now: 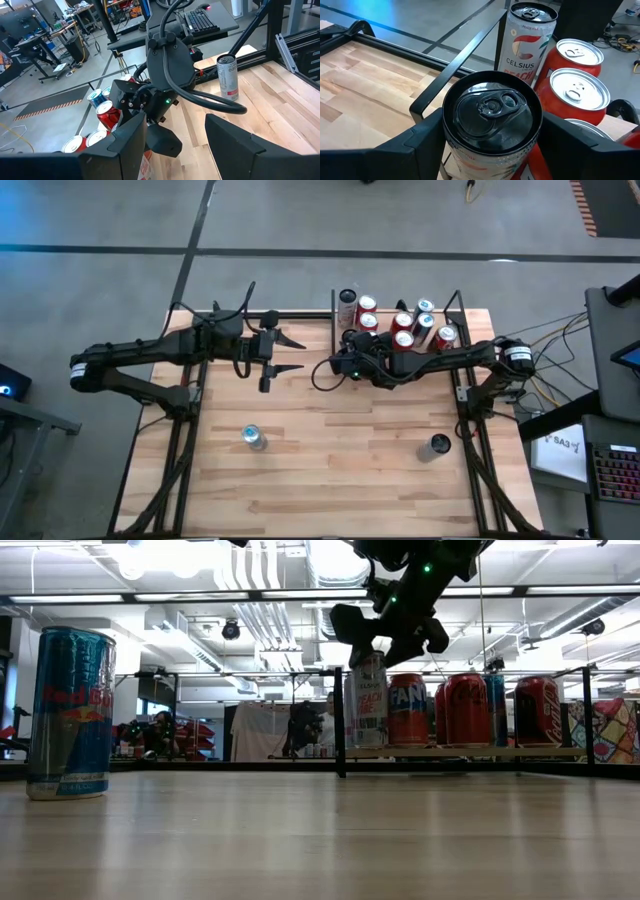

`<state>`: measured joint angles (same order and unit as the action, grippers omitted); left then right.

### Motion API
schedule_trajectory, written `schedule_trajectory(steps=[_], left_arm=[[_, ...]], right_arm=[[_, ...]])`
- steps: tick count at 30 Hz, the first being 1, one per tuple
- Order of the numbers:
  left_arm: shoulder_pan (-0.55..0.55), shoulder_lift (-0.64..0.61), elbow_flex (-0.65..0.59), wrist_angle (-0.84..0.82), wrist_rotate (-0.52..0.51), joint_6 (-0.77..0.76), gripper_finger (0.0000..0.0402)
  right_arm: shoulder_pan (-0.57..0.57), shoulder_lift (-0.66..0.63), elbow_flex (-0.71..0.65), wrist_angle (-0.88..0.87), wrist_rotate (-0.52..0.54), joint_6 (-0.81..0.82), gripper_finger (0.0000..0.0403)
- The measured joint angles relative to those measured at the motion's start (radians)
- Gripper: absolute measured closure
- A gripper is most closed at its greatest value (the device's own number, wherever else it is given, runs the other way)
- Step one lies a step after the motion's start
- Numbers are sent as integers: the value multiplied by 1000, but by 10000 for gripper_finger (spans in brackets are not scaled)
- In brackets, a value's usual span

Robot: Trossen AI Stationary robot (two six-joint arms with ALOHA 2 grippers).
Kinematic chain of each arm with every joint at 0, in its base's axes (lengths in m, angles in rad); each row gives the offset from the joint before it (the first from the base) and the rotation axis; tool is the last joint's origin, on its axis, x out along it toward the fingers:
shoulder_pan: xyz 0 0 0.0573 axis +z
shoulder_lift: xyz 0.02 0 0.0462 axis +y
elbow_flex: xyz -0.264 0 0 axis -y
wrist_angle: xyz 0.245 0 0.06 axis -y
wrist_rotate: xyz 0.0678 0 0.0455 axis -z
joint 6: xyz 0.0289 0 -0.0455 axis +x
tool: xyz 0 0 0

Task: Place canned beverage on shelf
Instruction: Put the left white soda can on the shelf aligned with the other white soda can

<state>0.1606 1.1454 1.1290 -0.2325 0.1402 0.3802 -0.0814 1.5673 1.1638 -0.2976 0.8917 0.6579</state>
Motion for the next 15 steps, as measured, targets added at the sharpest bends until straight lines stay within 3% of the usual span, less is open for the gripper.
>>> schedule_trajectory(steps=[8,15], left_arm=[[0,0,0,0,0,0,212],[0,0,0,0,0,3,212]], right_arm=[[-6,0,0,4,11,-15,102],[-7,0,9,5,27,-48,96]])
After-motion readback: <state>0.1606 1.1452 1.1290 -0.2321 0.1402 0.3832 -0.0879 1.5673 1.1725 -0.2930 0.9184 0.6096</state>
